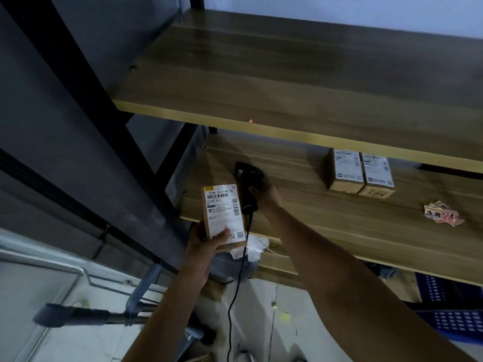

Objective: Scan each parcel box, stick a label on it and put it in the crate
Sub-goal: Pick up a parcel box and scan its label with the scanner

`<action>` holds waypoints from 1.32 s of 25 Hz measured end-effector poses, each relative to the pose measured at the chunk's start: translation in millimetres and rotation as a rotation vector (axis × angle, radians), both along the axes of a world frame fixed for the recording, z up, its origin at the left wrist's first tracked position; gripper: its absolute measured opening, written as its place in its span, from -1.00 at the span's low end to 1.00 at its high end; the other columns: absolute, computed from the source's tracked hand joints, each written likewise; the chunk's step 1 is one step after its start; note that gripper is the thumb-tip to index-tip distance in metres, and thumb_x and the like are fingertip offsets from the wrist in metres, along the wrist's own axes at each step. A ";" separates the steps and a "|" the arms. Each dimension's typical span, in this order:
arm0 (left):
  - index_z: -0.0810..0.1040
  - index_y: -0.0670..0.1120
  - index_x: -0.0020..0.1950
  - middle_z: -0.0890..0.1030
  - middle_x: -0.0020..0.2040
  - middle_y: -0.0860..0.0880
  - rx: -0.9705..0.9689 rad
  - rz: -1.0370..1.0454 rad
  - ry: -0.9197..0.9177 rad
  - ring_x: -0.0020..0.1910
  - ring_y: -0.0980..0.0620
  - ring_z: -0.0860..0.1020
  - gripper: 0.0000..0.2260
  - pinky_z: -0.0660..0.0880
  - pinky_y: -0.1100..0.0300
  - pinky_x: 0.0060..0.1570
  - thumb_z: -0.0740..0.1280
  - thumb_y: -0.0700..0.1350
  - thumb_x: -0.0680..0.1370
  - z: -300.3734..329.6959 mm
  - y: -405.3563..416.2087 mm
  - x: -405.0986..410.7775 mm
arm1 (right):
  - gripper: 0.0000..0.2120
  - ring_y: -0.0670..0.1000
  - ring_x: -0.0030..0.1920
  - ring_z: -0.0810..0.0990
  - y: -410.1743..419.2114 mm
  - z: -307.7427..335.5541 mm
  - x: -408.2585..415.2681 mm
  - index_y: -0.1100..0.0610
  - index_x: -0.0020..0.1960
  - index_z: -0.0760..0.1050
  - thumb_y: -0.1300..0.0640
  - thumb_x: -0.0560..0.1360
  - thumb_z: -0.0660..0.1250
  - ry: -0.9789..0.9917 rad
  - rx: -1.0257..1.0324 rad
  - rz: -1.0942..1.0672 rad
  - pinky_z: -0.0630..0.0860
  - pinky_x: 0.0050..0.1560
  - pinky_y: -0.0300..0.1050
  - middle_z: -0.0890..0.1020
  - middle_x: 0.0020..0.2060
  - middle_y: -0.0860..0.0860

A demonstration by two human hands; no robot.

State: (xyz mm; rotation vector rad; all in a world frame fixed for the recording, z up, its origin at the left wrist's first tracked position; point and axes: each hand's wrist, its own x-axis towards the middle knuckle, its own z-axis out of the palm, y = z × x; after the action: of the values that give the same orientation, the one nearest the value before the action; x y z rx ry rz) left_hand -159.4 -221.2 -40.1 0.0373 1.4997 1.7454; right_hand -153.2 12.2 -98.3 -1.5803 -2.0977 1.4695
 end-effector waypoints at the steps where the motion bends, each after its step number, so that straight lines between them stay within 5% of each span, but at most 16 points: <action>1: 0.51 -0.17 0.25 0.65 0.15 -0.16 -0.006 0.003 -0.006 0.12 -0.19 0.63 -0.36 0.53 -0.22 0.12 0.58 -0.17 0.20 -1.9 2.6 1.2 | -0.57 0.05 -0.03 0.64 0.2 2.2 0.6 -0.06 0.32 0.42 -0.08 0.48 0.35 -0.004 0.005 0.019 0.61 -0.12 -0.03 0.64 0.04 0.02; 5: 0.51 -0.17 0.25 0.65 0.14 -0.16 -0.019 -0.024 -0.024 0.12 -0.15 0.63 -0.45 0.53 -0.16 0.17 0.56 -0.23 0.29 -5.7 15.6 8.0 | -0.64 0.01 -0.11 0.61 -4.5 19.8 7.3 0.07 0.31 0.46 -0.02 0.56 0.27 0.018 0.007 0.073 0.37 -0.40 -0.22 0.65 0.04 0.06; 12: 0.55 -0.08 0.17 0.67 0.10 -0.10 -0.093 -0.154 -0.048 0.06 -0.08 0.65 -0.65 0.57 -0.02 0.11 0.48 -0.24 0.42 7.8 72.5 28.2 | -0.66 0.00 -0.09 0.67 -33.0 66.1 96.0 0.13 0.25 0.46 -0.05 0.59 0.21 0.415 -0.196 -0.055 0.63 -0.07 -0.02 0.66 -0.05 0.00; 16: 0.51 -0.09 0.18 0.65 0.07 -0.11 -0.081 -0.301 0.065 -0.17 0.13 0.68 -0.69 0.62 0.24 -0.23 0.44 -0.25 0.47 17.9 124.1 73.8 | -0.67 0.04 0.02 0.67 -15.4 68.6 166.4 0.07 0.29 0.47 0.02 0.55 0.31 0.464 -0.255 -0.121 0.62 0.07 0.02 0.66 0.07 0.02; 19: 0.60 0.09 0.08 0.68 0.05 0.01 -0.210 -0.400 0.394 -0.03 0.10 0.65 -0.66 0.62 0.09 -0.02 0.46 0.18 0.37 14.9 163.1 114.8 | -0.67 0.07 0.04 0.66 14.6 67.5 214.8 0.10 0.29 0.46 0.12 0.54 0.33 0.442 -0.233 -0.211 0.63 0.03 0.01 0.64 0.09 0.05; 22: 0.54 0.21 0.14 0.66 0.10 0.11 -0.287 -0.481 0.639 0.14 0.01 0.60 -0.55 0.53 -0.10 0.13 0.34 0.39 0.35 -45.6 206.5 143.1 | -0.43 0.10 0.01 0.66 47.1 54.3 254.6 0.01 0.28 0.47 -0.18 0.33 0.40 0.312 -0.139 -0.302 0.65 -0.02 0.12 0.60 0.13 0.08; 24: 0.57 0.11 0.17 0.67 0.09 0.08 -0.279 -0.487 0.658 0.10 0.04 0.62 -0.54 0.57 -0.07 0.09 0.38 0.33 0.39 -27.5 220.5 172.9 | -0.38 0.07 -0.02 0.67 68.1 38.6 278.0 -0.05 0.18 0.53 -0.31 0.21 0.35 0.248 -0.069 -0.301 0.65 -0.03 0.12 0.60 0.12 0.08; 28: 0.64 -0.06 0.13 0.70 0.03 -0.01 -0.233 -0.485 0.605 0.02 0.06 0.66 -0.63 0.60 -0.03 0.08 0.44 0.11 0.42 -6.3 246.4 210.2 | -0.73 0.04 -0.09 0.68 94.5 43.1 306.0 -0.02 0.06 0.60 -0.10 0.41 0.37 0.209 -0.030 -0.314 0.65 -0.06 0.08 0.67 -0.02 0.04; 33: 0.65 -0.09 0.14 0.70 0.05 -0.08 -0.355 -0.501 0.567 0.05 -0.01 0.65 -0.69 0.57 -0.02 0.12 0.45 0.01 0.46 -10.9 261.1 212.8 | -0.78 0.01 -0.11 0.68 102.3 36.3 309.8 0.03 0.11 0.61 -0.02 0.51 0.33 0.206 -0.052 -0.263 0.65 -0.11 -0.01 0.70 -0.08 -0.01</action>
State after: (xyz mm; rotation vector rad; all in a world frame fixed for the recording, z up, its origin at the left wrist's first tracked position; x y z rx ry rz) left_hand 53.4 39.9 -51.0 0.7117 1.9709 1.0907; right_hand 156.6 114.6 -62.0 -1.5754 -1.6828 1.5297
